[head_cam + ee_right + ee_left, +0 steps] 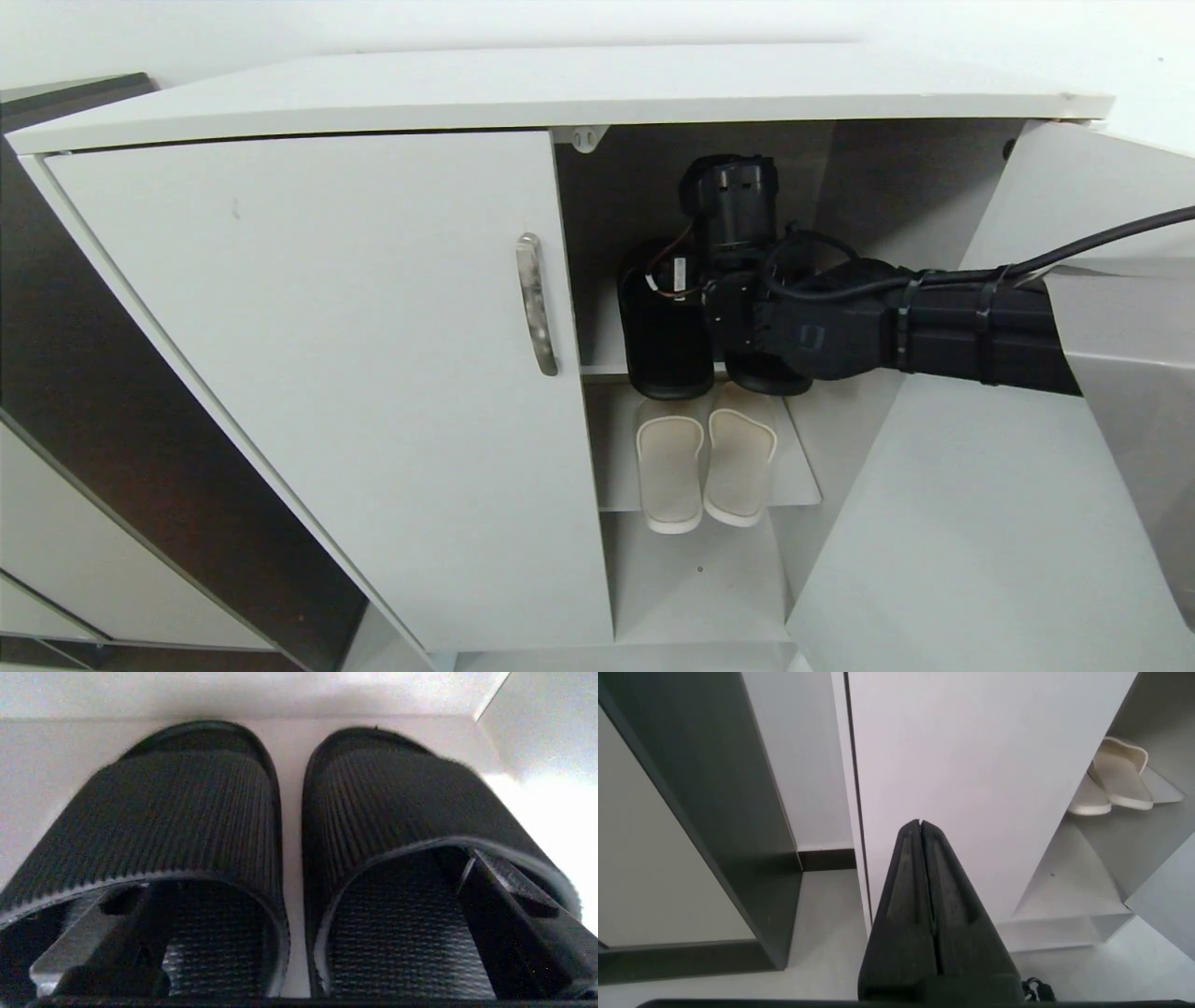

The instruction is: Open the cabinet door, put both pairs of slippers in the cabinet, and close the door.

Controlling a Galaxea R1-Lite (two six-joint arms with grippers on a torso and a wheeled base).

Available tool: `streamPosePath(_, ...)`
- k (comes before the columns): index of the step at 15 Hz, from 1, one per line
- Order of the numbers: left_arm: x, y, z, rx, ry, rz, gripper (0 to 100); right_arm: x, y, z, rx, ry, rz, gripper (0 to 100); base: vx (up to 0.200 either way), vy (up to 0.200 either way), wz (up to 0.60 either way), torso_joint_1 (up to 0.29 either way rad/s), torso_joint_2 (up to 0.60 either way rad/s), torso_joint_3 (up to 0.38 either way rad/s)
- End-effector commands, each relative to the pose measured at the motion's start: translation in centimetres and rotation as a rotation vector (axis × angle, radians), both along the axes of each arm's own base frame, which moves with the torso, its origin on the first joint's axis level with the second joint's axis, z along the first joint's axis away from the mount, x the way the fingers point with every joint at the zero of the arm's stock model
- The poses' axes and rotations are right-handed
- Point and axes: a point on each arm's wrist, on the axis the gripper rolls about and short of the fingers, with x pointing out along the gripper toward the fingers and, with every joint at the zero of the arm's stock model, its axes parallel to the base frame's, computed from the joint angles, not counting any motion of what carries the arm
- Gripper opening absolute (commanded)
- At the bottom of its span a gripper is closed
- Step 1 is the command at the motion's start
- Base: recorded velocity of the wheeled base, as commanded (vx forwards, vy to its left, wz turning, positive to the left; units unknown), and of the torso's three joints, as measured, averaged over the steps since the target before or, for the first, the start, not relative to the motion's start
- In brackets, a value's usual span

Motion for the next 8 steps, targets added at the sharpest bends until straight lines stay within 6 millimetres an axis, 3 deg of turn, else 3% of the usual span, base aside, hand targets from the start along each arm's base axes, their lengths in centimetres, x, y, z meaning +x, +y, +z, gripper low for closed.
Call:
streamPosePath(1, 0.0, 0.0, 0.0, 0.000, 0.001, 0.000, 0, -0.9, -0.3, 0.0, -0.004, 0.015, 0.009, 100, 0.000, 0.000, 0.00, 0.000, 0.00, 0.000)
streamPosePath(5, 0.0, 0.0, 0.0, 0.000, 0.001, 0.000, 0, -2.7, -0.3, -1.0, -0.011, 0.059, 0.025, 100, 0.000, 0.000, 0.00, 0.000, 0.00, 0.000)
streamPosePath(8, 0.0, 0.0, 0.0, 0.000, 0.001, 0.000, 0, -4.7, -0.8, 0.0, 0.008, 0.059, 0.042, 100, 0.000, 0.000, 0.00, 0.000, 0.00, 0.000)
